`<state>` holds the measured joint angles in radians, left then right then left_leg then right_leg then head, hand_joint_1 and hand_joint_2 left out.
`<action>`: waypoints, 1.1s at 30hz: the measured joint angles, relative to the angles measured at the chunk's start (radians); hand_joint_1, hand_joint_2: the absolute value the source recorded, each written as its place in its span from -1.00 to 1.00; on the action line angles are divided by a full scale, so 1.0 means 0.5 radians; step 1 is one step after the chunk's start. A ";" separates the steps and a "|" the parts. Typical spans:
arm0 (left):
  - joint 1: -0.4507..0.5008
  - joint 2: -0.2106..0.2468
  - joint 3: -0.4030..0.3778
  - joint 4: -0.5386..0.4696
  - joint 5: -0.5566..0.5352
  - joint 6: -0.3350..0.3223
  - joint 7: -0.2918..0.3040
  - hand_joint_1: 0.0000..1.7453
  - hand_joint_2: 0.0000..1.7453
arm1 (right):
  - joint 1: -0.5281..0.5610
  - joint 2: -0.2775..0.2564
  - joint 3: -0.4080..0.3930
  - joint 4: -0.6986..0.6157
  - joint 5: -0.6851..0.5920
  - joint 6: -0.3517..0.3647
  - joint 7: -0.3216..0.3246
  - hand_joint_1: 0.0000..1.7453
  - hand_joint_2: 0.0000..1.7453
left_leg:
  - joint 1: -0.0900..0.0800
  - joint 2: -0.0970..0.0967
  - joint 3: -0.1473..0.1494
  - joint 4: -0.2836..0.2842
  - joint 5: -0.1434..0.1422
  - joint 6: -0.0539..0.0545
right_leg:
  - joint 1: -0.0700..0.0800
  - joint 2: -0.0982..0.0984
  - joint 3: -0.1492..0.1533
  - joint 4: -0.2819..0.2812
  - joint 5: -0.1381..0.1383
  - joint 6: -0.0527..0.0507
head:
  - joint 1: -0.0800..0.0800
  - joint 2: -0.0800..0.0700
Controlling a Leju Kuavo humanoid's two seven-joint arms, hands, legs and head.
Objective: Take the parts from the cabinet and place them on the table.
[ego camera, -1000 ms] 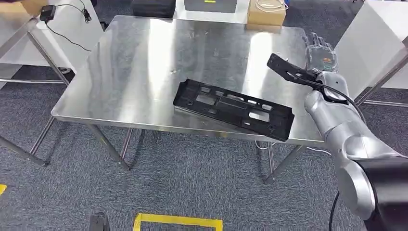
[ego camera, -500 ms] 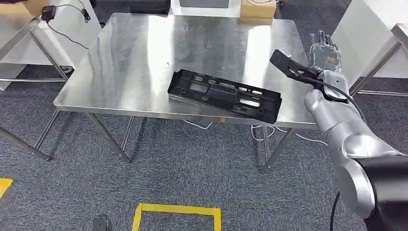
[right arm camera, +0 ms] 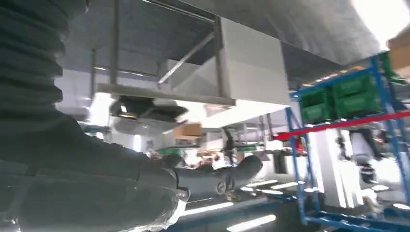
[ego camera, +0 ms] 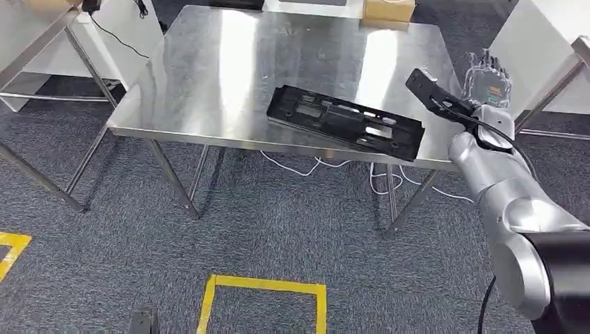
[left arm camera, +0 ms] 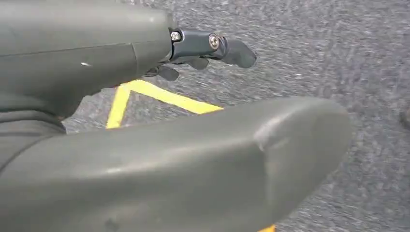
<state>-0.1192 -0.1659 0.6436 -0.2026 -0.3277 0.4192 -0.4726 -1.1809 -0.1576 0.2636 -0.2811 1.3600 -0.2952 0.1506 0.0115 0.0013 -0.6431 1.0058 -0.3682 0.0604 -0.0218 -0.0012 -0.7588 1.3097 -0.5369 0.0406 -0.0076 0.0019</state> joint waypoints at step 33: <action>-0.036 -0.034 0.024 -0.002 -0.022 -0.040 0.004 -1.00 -1.00 | 1.027 -0.117 -0.478 0.000 -0.390 -0.690 0.009 -1.00 1.00 | 0.015 -0.008 -0.123 0.020 0.073 -0.020 | -0.010 -0.002 0.132 -0.024 0.059 0.062 | 0.004 0.000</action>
<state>-0.1373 -0.1827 0.6558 -0.2033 -0.3387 0.3990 -0.4707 -0.6673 -0.2163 0.0245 -0.2811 1.1651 -0.6401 0.1549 0.0189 -0.0027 -0.7046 1.0160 -0.3317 0.0502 -0.0270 -0.0021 -0.6928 1.2980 -0.5077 0.0716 -0.0057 0.0019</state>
